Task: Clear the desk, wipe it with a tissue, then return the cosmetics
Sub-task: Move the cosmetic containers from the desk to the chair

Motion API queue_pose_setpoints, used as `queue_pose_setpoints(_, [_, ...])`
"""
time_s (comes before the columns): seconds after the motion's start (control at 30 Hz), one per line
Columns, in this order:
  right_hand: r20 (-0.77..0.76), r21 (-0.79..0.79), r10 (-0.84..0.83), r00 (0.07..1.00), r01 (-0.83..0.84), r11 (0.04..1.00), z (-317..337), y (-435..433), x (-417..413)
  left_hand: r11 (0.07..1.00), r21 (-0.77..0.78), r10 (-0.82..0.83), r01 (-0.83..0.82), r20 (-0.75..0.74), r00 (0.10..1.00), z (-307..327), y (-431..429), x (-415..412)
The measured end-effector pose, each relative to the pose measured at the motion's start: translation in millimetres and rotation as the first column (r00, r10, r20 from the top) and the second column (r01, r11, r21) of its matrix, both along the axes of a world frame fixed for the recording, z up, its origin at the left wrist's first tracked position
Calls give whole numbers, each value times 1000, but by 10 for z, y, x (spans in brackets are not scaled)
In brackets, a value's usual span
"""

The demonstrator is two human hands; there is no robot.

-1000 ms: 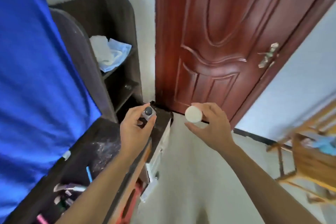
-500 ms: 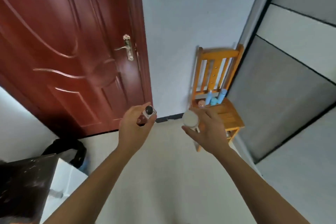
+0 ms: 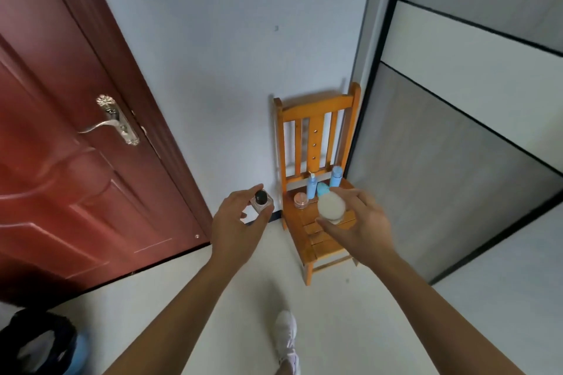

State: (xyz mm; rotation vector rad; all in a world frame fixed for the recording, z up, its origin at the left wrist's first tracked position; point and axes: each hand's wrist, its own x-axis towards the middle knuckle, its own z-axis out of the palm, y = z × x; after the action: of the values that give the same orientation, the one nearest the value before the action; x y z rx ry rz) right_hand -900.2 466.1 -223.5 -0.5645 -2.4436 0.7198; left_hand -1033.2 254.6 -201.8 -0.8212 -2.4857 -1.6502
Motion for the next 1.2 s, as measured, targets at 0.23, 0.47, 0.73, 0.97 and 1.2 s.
queue_pose_setpoints(0.23, [156,-59,-102,982,113,992,-127,1184,-939,993,-119,-13,26,108,994,-345,1269,-1048])
queue_pose_setpoints(0.47, [154,-126,-178,972,198,972,-447,2071,-1572,971,-229,-50,69,88,995,-763,2282,-1726])
queue_pose_setpoints(0.73, [340,-209,-54,939,131,969,-1362,2912,-1865,947,-322,64,-2,182,981,-1583,3053,-1817])
queue_pose_setpoints(0.97, [504,-320,82,860,98,942,-2668,3236,-2008,840,-531,319,-110,320,892,-2838,3532,-1726])
queue_pose_setpoints(1.2, [568,-317,87,819,120,941,-3928,3418,-2185,846,-519,366,-122,399,841,-4142,3745,-1646])
